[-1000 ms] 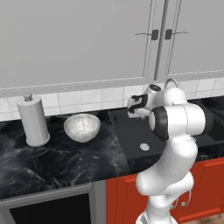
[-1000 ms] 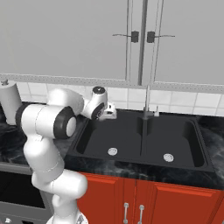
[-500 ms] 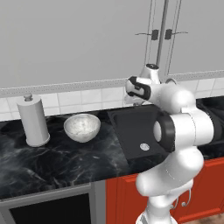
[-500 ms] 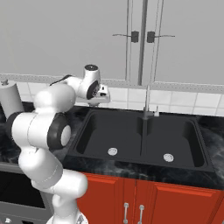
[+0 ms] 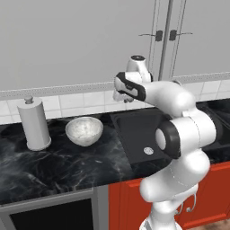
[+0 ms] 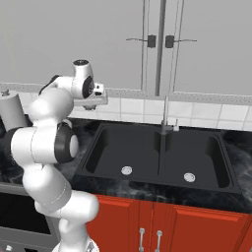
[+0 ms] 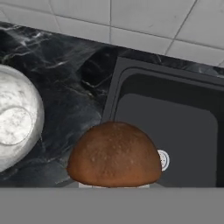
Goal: Pick the kiwis from the cabinet and place them in one bowl. Pick the mushroom from the sink and place it in the other bowl.
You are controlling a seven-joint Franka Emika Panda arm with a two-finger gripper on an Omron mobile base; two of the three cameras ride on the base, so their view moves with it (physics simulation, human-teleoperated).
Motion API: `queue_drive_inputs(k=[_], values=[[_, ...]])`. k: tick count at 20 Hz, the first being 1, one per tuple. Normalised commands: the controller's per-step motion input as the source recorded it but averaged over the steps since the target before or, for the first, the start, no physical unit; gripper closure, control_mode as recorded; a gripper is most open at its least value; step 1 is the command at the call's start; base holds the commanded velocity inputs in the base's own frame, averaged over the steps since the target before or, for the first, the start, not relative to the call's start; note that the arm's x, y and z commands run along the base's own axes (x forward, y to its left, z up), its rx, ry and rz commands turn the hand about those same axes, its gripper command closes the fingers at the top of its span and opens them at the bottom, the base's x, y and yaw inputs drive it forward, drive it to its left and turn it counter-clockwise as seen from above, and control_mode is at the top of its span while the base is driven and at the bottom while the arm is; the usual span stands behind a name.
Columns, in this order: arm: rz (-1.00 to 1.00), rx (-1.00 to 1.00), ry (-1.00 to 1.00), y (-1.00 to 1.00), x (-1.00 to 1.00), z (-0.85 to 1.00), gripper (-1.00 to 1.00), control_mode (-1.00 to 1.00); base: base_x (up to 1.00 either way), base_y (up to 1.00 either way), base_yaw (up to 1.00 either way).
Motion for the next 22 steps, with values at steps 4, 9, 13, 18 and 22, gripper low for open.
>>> queue_drive_inputs(k=[4, 9, 13, 18, 22], values=[[0.00, -0.12, -0.04, 1.00, 0.00, -0.09, 1.00, -1.00, 0.00, 0.00, 0.00], [0.03, -0.05, 0.03, 1.00, 0.00, -0.32, 1.00, -1.00, 0.00, 0.00, 0.00], [0.05, -0.01, 0.11, 0.93, 0.00, -0.19, 1.00, -1.00, 0.00, 0.00, 0.00], [0.07, 0.00, 0.11, 0.74, 0.00, -0.26, 1.00, -1.00, 0.00, 0.00, 0.00], [0.09, 0.00, 0.03, 0.20, -0.04, -0.34, 1.00, -1.00, 0.00, 0.00, 0.00]])
